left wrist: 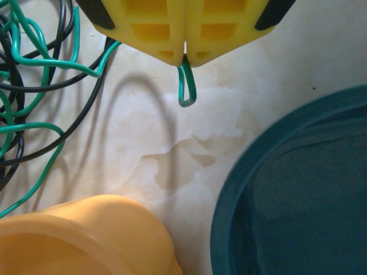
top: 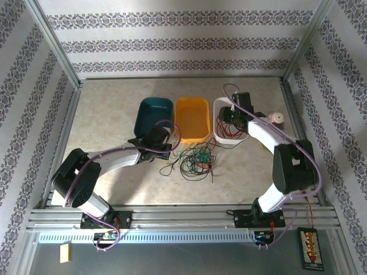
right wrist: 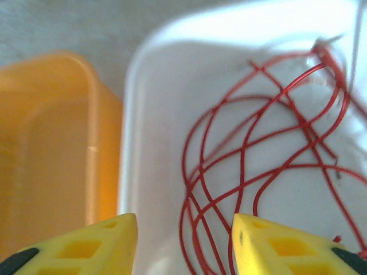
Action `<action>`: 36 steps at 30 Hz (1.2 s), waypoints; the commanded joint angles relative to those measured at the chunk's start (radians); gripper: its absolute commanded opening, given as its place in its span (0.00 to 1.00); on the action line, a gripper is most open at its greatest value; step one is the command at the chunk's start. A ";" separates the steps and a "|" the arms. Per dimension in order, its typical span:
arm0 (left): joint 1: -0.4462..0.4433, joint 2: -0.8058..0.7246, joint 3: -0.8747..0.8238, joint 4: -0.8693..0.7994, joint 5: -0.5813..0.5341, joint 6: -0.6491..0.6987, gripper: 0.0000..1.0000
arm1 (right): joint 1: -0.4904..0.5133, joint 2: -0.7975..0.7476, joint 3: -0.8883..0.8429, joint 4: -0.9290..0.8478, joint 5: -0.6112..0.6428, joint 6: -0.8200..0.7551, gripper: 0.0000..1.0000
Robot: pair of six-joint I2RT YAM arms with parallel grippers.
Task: Untangle the cables
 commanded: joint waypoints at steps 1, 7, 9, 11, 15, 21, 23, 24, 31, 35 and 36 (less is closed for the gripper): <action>-0.018 -0.032 0.012 -0.005 -0.023 0.020 0.00 | 0.015 -0.120 -0.019 0.022 0.060 -0.034 0.51; -0.025 -0.049 0.011 0.023 -0.009 0.037 0.00 | 0.066 -0.306 -0.105 -0.021 0.058 -0.055 0.51; -0.030 -0.061 0.009 0.036 0.007 0.055 0.00 | 0.103 -0.371 -0.161 -0.040 0.025 -0.066 0.49; -0.037 -0.074 0.009 0.043 0.027 0.083 0.00 | 0.151 -0.426 -0.227 -0.051 -0.067 -0.068 0.48; -0.053 -0.103 0.001 0.071 0.106 0.143 0.00 | 0.286 -0.478 -0.326 -0.115 -0.212 -0.064 0.47; -0.061 -0.065 0.019 0.085 0.187 0.160 0.03 | 0.409 -0.468 -0.414 -0.140 -0.280 -0.024 0.48; -0.066 -0.033 0.036 0.084 0.191 0.161 0.11 | 0.441 -0.430 -0.413 -0.150 -0.288 -0.030 0.49; -0.068 -0.016 0.047 0.082 0.187 0.161 0.17 | 0.458 -0.410 -0.412 -0.156 -0.288 -0.035 0.50; -0.074 0.042 0.079 0.082 0.160 0.161 0.47 | 0.514 -0.302 -0.354 -0.220 -0.192 -0.098 0.56; -0.080 0.057 0.096 0.066 0.165 0.177 0.54 | 0.538 -0.259 -0.329 -0.240 -0.158 -0.113 0.55; -0.082 0.061 0.098 0.065 0.169 0.182 0.56 | 0.546 -0.249 -0.327 -0.242 -0.146 -0.113 0.55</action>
